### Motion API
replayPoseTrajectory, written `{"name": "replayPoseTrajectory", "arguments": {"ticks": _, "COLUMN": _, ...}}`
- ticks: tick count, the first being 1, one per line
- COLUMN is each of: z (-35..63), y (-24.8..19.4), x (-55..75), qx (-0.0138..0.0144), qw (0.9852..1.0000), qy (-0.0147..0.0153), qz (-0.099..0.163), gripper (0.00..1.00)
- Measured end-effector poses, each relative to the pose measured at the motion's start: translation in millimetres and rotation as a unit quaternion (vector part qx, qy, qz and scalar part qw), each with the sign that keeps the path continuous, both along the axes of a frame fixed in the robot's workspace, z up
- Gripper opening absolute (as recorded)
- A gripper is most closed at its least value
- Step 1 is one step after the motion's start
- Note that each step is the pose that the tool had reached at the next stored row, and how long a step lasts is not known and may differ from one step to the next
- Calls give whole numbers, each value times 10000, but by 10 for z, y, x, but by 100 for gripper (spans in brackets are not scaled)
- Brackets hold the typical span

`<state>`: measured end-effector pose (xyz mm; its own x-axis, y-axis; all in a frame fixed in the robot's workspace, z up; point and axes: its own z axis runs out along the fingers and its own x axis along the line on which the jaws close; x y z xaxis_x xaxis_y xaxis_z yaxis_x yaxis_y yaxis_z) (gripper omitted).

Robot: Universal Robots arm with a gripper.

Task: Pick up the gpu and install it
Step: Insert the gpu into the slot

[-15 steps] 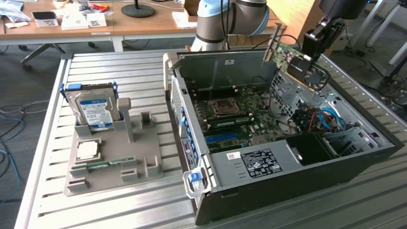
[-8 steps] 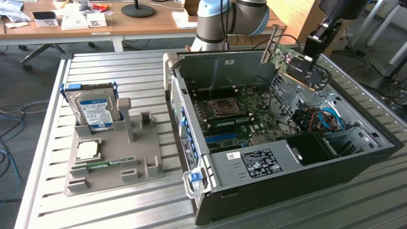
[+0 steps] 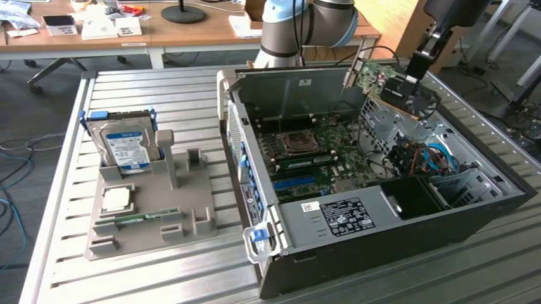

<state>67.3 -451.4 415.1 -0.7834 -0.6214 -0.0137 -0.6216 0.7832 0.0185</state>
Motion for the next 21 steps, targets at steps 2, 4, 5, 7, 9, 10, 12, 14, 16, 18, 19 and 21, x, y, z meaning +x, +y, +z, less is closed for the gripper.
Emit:
{"name": "replayPoseTrajectory", "arguments": {"ticks": 2, "z": -2, "y": 0, "x": 0, "qx": 0, "qw": 9998, "qy": 0, "qz": 175, "gripper": 27}}
{"name": "replayPoseTrajectory", "arguments": {"ticks": 4, "z": -4, "y": 0, "x": 0, "qx": 0, "qw": 9994, "qy": 0, "qz": 350, "gripper": 27}}
{"name": "replayPoseTrajectory", "arguments": {"ticks": 5, "z": -5, "y": 0, "x": 0, "qx": 0, "qw": 9990, "qy": 0, "qz": 440, "gripper": 27}}
{"name": "replayPoseTrajectory", "arguments": {"ticks": 7, "z": -6, "y": 0, "x": 0, "qx": 0, "qw": 9981, "qy": 0, "qz": 624, "gripper": 27}}
{"name": "replayPoseTrajectory", "arguments": {"ticks": 9, "z": -8, "y": 0, "x": 0, "qx": 0, "qw": 9968, "qy": 0, "qz": 799, "gripper": 27}}
{"name": "replayPoseTrajectory", "arguments": {"ticks": 10, "z": -9, "y": 0, "x": 0, "qx": 0, "qw": 9961, "qy": 0, "qz": 887, "gripper": 27}}
{"name": "replayPoseTrajectory", "arguments": {"ticks": 12, "z": -10, "y": 0, "x": 0, "qx": 0, "qw": 9943, "qy": 0, "qz": 1066, "gripper": 27}}
{"name": "replayPoseTrajectory", "arguments": {"ticks": 14, "z": -12, "y": 0, "x": 0, "qx": 0, "qw": 9921, "qy": 0, "qz": 1253, "gripper": 27}}
{"name": "replayPoseTrajectory", "arguments": {"ticks": 16, "z": -13, "y": 0, "x": 0, "qx": 0, "qw": 9897, "qy": 0, "qz": 1431, "gripper": 27}}
{"name": "replayPoseTrajectory", "arguments": {"ticks": 18, "z": -15, "y": 0, "x": 0, "qx": 0, "qw": 9870, "qy": 0, "qz": 1609, "gripper": 27}}
{"name": "replayPoseTrajectory", "arguments": {"ticks": 19, "z": -16, "y": 0, "x": 0, "qx": 0, "qw": 9854, "qy": 0, "qz": 1702, "gripper": 27}}
{"name": "replayPoseTrajectory", "arguments": {"ticks": 21, "z": -17, "y": 0, "x": 0, "qx": 0, "qw": 9822, "qy": 0, "qz": 1880, "gripper": 27}}
